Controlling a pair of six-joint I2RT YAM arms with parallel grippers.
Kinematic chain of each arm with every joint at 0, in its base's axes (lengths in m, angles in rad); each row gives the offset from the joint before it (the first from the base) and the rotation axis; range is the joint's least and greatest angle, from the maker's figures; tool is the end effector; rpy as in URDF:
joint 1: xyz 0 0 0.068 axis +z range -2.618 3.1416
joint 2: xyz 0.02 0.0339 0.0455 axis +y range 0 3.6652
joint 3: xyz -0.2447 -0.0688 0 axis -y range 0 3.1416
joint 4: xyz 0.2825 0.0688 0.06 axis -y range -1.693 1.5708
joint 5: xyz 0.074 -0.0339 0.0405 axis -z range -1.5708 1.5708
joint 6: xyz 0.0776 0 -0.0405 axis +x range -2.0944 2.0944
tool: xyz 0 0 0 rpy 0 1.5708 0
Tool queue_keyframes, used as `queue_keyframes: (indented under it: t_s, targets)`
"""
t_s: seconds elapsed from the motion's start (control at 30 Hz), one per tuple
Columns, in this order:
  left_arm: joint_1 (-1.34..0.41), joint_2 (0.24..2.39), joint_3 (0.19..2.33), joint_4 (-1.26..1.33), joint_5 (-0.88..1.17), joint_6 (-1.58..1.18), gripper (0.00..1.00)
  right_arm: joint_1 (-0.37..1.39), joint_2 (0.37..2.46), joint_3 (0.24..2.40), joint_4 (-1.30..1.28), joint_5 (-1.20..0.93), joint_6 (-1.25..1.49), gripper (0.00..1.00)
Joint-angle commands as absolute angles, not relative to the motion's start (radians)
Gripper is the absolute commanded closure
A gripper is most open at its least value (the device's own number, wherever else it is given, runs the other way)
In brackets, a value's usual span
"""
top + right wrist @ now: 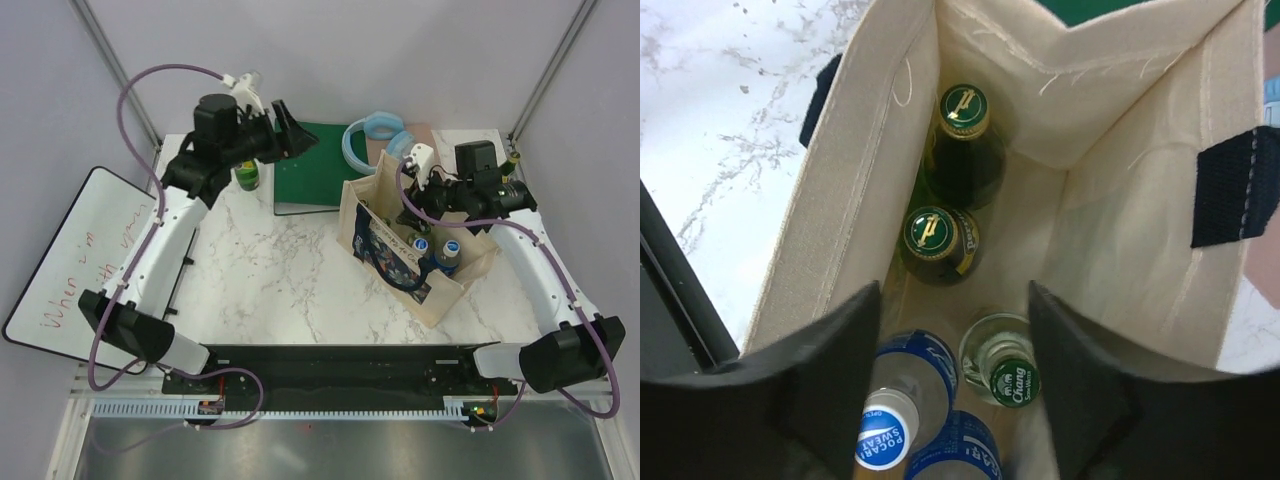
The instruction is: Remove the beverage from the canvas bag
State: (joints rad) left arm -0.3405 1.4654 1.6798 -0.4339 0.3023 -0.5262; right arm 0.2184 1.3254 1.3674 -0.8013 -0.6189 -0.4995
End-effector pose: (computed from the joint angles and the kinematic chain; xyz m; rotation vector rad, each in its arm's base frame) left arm 0.3713 -0.1560 0.4433 0.0535 1.8691 -0.8812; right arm 0.3220 0.1176 0.3282 -1.0568 1.9556 0.5646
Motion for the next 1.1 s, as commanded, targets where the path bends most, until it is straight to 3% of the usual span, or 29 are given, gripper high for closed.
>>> queue_keyframes:
  t_s: [0.0, 0.07, 0.17, 0.33, 0.83, 0.93, 1.0, 1.03, 1.07]
  targets:
    - [-0.488, 1.500, 1.658, -0.578, 0.371, -0.699, 0.22, 0.242, 1.266, 1.313, -0.807, -0.577, -0.555, 0.43]
    - [-0.558, 1.499, 1.628, -0.601, 0.351, -0.782, 0.23, 0.255, 1.240, 1.270, -0.805, -0.584, -0.560, 0.59]
    - [-0.626, 1.499, 1.605, -0.638, 0.338, -0.859, 0.23, 0.271, 1.203, 1.218, -0.807, -0.606, -0.572, 0.72]
    - [-0.692, 1.520, 1.618, -0.667, 0.299, -0.910, 0.23, 0.296, 1.161, 1.152, -0.807, -0.638, -0.606, 0.80]
    - [-0.799, 1.718, 1.768, -0.851, 0.161, -0.855, 0.28, 0.416, 1.134, 1.082, -0.779, -0.634, -0.660, 0.81]
    - [-0.810, 1.759, 1.824, -0.916, 0.106, -0.813, 0.34, 0.425, 1.134, 1.072, -0.767, -0.624, -0.658, 0.80]
    - [-0.818, 1.767, 1.829, -0.928, 0.098, -0.790, 0.48, 0.429, 1.134, 1.071, -0.762, -0.621, -0.657, 0.78]
    - [-0.818, 1.769, 1.827, -0.937, 0.098, -0.784, 0.52, 0.430, 1.132, 1.069, -0.761, -0.620, -0.652, 0.73]
    - [-0.822, 1.770, 1.824, -0.942, 0.097, -0.769, 0.63, 0.430, 1.132, 1.069, -0.755, -0.612, -0.643, 0.67]
